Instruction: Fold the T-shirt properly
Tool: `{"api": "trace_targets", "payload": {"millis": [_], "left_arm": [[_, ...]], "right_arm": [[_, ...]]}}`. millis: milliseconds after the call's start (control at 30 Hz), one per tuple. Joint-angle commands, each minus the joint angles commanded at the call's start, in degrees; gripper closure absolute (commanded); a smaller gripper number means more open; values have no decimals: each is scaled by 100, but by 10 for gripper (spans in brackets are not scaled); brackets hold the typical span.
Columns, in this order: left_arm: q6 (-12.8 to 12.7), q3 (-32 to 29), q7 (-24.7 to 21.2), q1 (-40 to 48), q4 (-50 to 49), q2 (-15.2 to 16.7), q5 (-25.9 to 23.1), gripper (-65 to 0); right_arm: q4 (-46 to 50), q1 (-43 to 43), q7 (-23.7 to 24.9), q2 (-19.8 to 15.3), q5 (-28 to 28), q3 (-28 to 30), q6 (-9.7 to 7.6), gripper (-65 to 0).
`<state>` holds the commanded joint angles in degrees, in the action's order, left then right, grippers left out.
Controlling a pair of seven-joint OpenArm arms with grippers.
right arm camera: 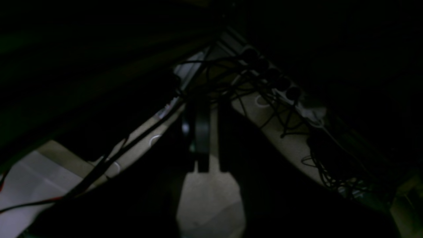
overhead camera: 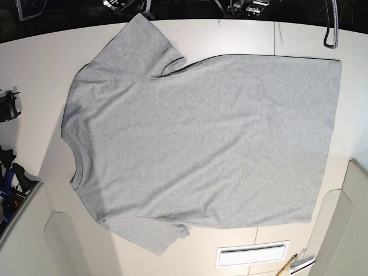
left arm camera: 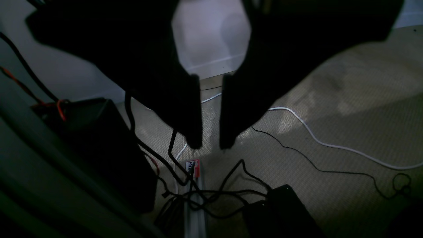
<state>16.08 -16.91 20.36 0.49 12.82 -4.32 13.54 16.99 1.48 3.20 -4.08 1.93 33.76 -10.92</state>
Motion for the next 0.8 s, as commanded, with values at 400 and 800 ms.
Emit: {"api": "trace_targets", "payload": {"millis": [400,800], "left_arm": [[4,0,2,162,4,-140,216,-99],[28,0,11,1591,1637,-1023,857,-99]], "right_arm": [[0,50,-2,-7,0,0,0,-36],[1353,1045,-22,-761,0,2,-2,-36]]}}
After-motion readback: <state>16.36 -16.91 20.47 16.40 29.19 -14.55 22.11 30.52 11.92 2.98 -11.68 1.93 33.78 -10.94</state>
